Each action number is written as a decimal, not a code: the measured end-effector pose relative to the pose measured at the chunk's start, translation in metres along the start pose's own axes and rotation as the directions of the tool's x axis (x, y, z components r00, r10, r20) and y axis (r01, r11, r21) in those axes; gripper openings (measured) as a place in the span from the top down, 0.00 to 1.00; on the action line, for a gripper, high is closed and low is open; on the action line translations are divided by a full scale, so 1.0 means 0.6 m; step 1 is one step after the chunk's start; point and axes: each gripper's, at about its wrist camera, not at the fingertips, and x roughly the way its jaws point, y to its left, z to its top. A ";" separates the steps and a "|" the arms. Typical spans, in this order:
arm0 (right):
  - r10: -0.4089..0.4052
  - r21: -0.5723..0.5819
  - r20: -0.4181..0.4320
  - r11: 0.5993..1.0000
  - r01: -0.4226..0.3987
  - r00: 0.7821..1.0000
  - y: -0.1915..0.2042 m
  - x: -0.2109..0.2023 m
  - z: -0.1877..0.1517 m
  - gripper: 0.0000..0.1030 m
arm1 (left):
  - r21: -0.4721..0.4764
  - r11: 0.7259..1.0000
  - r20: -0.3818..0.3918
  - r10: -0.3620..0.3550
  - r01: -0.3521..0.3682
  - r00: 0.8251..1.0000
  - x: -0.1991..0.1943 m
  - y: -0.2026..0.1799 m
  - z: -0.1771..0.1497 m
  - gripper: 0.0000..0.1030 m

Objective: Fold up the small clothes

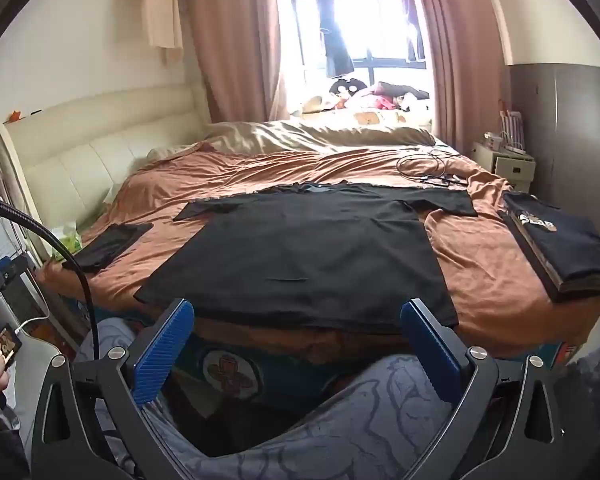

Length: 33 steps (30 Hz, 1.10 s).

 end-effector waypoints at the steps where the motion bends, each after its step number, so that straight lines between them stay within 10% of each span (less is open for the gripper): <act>1: 0.006 0.005 -0.002 1.000 -0.006 1.000 -0.005 0.000 0.007 0.00 | 0.000 1.000 0.001 0.000 0.000 1.000 -0.002 0.000 -0.001 0.00; 33: 0.010 0.011 0.009 1.000 -0.010 1.000 -0.011 -0.012 0.010 0.00 | -0.022 1.000 0.008 -0.021 0.021 1.000 -0.008 -0.002 0.002 0.00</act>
